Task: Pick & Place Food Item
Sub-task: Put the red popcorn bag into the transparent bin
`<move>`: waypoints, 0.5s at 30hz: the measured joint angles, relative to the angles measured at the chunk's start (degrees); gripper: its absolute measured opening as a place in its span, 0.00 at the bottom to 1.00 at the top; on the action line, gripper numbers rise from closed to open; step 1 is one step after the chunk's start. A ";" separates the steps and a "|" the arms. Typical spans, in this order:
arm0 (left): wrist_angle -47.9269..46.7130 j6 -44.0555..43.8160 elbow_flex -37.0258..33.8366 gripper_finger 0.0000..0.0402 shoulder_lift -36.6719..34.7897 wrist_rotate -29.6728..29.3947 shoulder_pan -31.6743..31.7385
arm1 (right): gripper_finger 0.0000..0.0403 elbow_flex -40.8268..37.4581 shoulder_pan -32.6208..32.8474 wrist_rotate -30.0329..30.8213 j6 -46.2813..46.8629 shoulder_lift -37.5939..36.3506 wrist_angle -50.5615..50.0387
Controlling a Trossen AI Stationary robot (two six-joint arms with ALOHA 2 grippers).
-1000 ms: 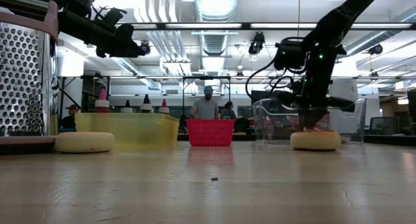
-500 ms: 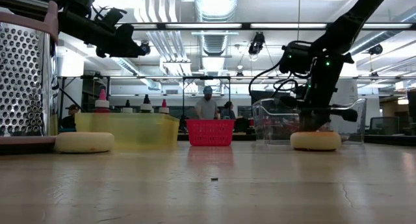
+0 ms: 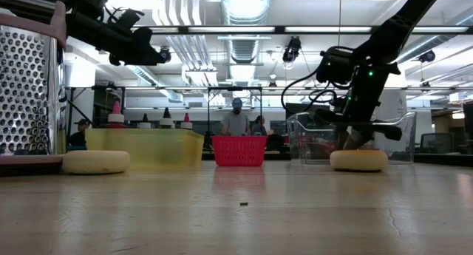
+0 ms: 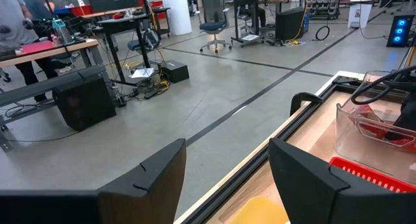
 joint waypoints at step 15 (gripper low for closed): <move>0.00 0.00 0.00 0.55 0.00 0.01 -0.02 | 0.37 0.00 0.37 0.07 -1.63 0.02 1.36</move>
